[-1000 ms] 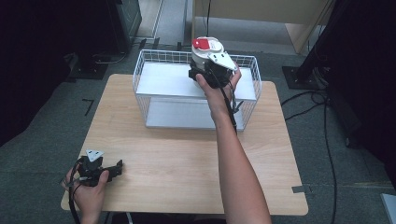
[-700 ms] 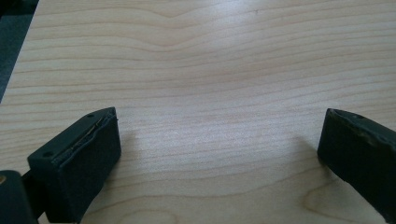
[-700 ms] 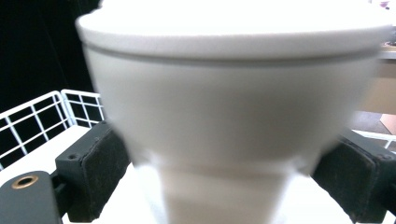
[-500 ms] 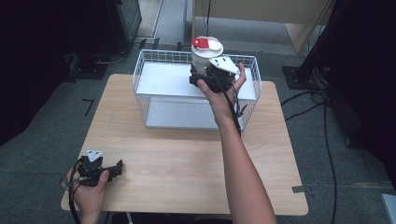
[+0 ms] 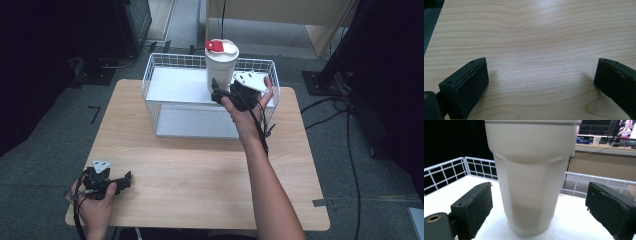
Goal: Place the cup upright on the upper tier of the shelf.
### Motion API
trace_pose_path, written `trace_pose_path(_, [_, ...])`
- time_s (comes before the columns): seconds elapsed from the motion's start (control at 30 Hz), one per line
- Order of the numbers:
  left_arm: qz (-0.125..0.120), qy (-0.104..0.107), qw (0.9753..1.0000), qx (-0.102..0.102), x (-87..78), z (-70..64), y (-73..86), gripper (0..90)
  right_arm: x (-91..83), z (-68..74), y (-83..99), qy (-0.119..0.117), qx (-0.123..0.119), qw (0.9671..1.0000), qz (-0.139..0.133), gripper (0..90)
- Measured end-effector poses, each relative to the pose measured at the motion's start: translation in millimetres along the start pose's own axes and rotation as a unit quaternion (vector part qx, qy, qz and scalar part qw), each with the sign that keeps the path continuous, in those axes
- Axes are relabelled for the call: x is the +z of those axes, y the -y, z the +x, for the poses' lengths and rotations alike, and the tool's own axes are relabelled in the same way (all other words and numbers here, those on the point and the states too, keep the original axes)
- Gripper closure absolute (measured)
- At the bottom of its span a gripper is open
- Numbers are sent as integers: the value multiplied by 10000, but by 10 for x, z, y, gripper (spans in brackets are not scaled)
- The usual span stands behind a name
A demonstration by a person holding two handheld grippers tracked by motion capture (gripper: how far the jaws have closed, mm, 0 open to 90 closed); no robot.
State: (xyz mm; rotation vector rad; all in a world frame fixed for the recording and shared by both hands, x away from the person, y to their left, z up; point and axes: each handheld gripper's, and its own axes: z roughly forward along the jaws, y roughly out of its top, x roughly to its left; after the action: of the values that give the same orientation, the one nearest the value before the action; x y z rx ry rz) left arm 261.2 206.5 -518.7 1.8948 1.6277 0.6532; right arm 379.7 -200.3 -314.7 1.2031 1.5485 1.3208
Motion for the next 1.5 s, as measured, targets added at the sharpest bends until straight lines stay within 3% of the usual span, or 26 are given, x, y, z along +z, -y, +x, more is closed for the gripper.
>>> trace_pose_path(0.4, [4, 0, 10000, -2, -1, 0, 0, 0, -228, -121, 198, -35, -8, 10000, 25, 74])
trace_pose_path(0.9, [2, 1, 10000, 0, 0, 0, 0, 0, -489, -260, 447, 85, -201, 9998, 0, 74])
trace_pose_path(1.5, [13, 3, 10000, 3, -2, 0, -1, 0, -827, -581, 742, 358, -118, 9993, -27, 75])
